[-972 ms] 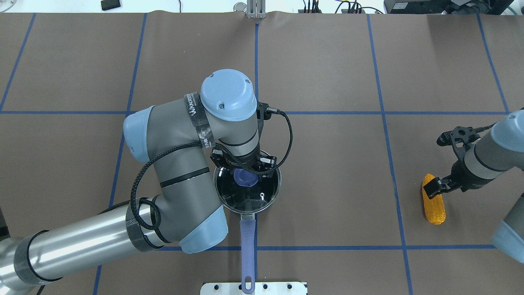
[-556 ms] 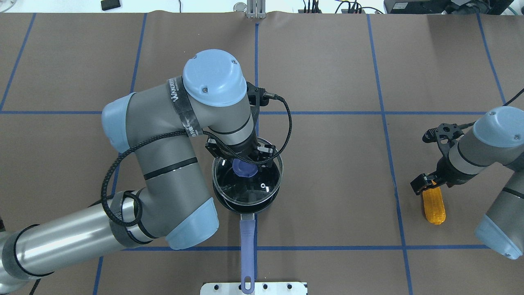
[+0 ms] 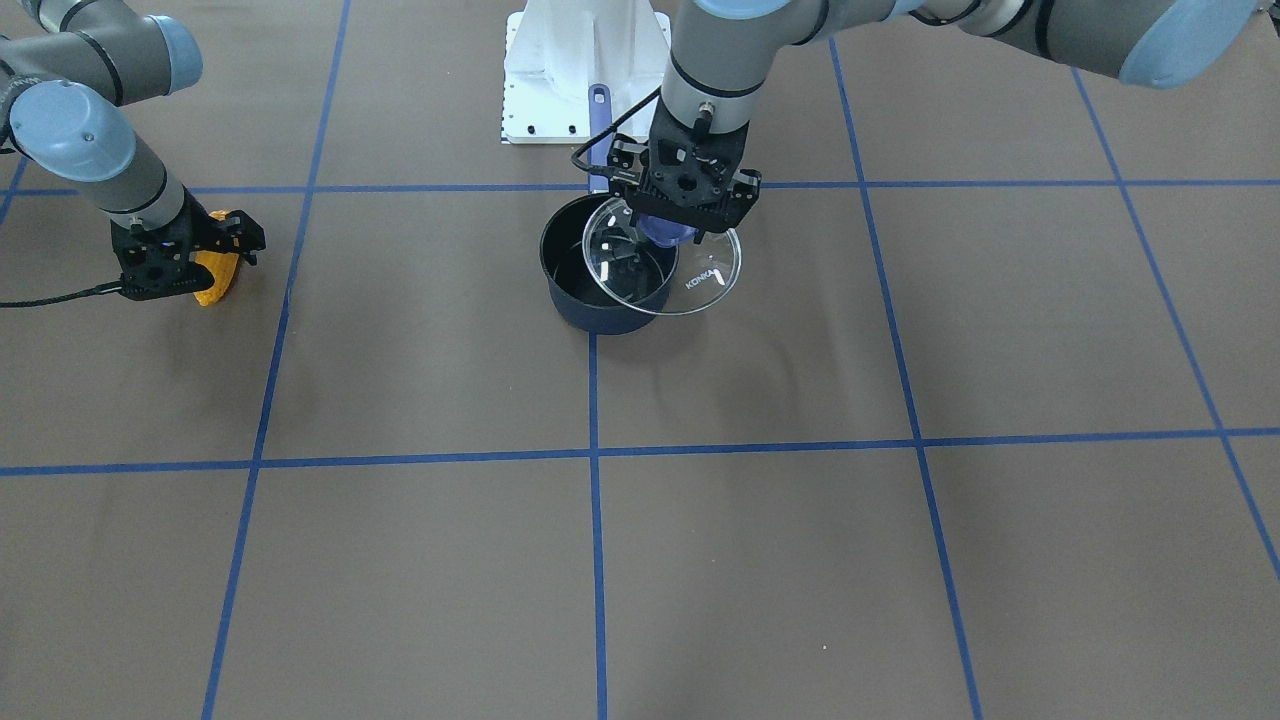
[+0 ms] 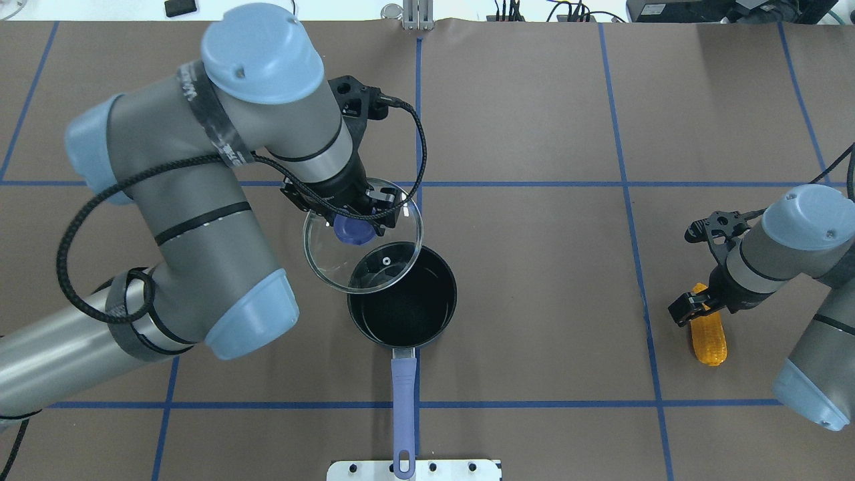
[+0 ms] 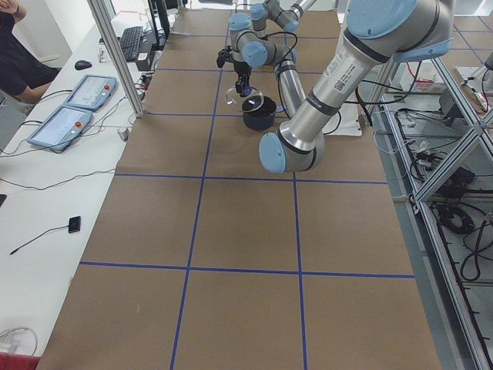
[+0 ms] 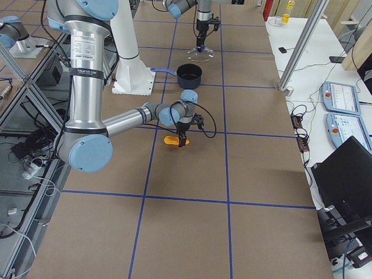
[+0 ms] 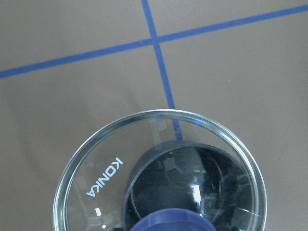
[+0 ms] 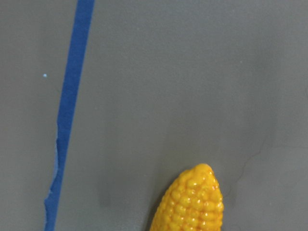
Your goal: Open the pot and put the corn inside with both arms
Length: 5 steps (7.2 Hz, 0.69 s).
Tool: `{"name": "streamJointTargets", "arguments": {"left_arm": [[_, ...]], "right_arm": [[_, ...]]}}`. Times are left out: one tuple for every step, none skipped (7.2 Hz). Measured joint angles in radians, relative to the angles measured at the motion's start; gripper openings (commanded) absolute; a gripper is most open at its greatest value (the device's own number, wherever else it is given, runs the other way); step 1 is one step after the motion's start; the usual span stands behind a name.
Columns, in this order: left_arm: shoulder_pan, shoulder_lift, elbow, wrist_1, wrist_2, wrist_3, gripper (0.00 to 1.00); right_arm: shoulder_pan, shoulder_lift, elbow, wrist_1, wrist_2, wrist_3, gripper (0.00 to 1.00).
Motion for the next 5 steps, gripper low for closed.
{"name": "streamJointTargets", "arguments": {"left_arm": [[-0.028,0.015,-0.002,0.001,-0.022,0.030,0.57],[-0.051,0.028,-0.003,0.001,-0.032,0.056,0.57],[-0.067,0.040,-0.002,0.001,-0.035,0.076,0.57],[-0.075,0.047,-0.002,0.001,-0.036,0.085,0.57],[-0.078,0.050,-0.002,0.001,-0.037,0.089,0.57]], "right_arm": [[-0.010,-0.002,0.000,0.000,-0.001,0.000,0.84],[-0.021,-0.008,0.004,0.000,-0.001,0.000,0.77],[-0.030,-0.022,0.014,0.000,0.000,-0.002,0.59],[-0.036,-0.041,0.030,0.000,0.000,-0.009,0.44],[-0.038,-0.057,0.046,0.000,0.000,-0.027,0.38]]}}
